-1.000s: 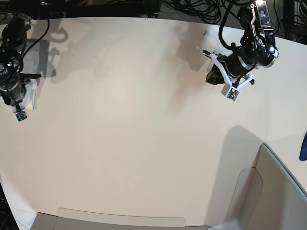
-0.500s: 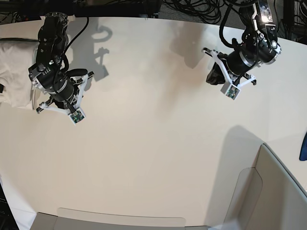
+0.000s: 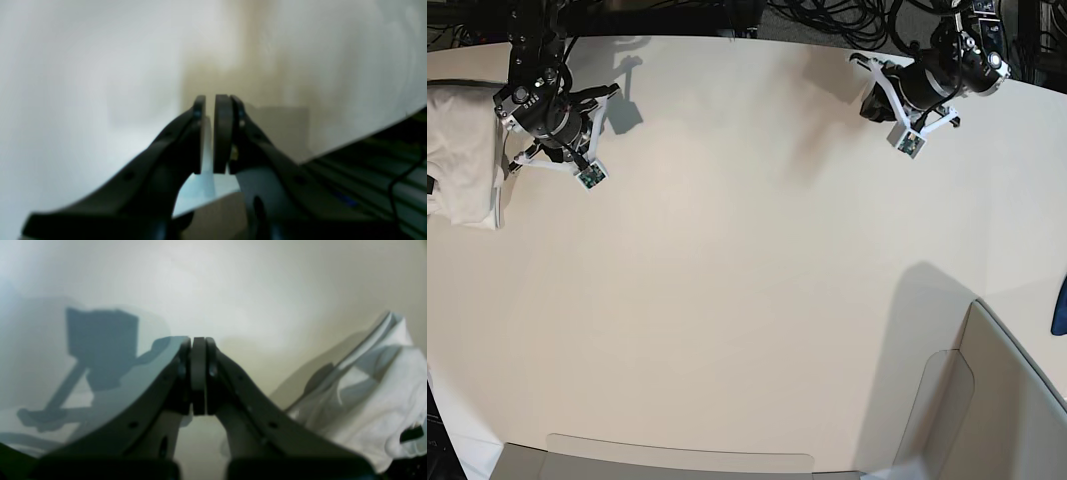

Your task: Layout the t-shirt on the table in an organized manner, then fold the t-shirt properly

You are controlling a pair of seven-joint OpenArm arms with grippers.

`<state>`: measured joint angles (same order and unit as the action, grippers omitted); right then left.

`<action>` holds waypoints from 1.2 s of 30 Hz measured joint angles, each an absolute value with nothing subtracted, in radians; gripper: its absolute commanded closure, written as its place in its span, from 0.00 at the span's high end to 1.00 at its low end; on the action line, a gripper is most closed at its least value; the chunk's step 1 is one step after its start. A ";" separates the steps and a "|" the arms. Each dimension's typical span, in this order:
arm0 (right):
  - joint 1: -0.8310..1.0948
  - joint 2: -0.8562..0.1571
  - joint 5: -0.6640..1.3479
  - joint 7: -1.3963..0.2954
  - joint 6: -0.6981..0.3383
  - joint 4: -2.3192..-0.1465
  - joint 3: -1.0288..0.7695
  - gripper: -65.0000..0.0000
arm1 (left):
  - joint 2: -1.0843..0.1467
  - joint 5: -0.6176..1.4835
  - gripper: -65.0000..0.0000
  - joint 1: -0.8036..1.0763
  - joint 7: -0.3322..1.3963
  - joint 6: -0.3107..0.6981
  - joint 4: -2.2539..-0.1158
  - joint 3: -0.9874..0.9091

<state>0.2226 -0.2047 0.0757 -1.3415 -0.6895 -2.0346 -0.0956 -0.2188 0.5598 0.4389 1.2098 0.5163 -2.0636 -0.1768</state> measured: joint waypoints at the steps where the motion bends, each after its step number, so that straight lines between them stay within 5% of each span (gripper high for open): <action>1: 0.236 -0.215 0.078 -1.340 -0.690 -2.035 -0.096 0.00 | -0.218 0.560 0.07 0.445 1.240 0.516 -2.064 -0.177; 6: 0.323 -0.244 0.083 -1.338 -0.689 -2.038 -0.095 0.00 | -0.218 0.596 0.07 0.449 1.316 0.517 -2.073 -0.191; 13: 0.427 -0.316 0.137 -1.328 -0.689 -2.046 -0.089 0.00 | -0.242 0.961 0.07 0.490 1.411 0.518 -2.075 -0.421; 26: 0.496 -0.553 0.891 -1.345 -0.691 -2.046 0.020 0.00 | -0.309 1.363 0.07 0.599 1.410 0.517 -2.077 -0.568; 36: 0.575 -0.554 0.749 -1.346 -0.692 -2.044 0.201 0.00 | -0.292 1.375 0.07 0.719 1.410 0.517 -2.077 -0.568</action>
<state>0.5751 -0.5541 0.7494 -1.3457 -0.6918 -2.0438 0.2012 -0.2920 1.3754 0.7189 1.4097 0.5167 -2.0773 -0.5678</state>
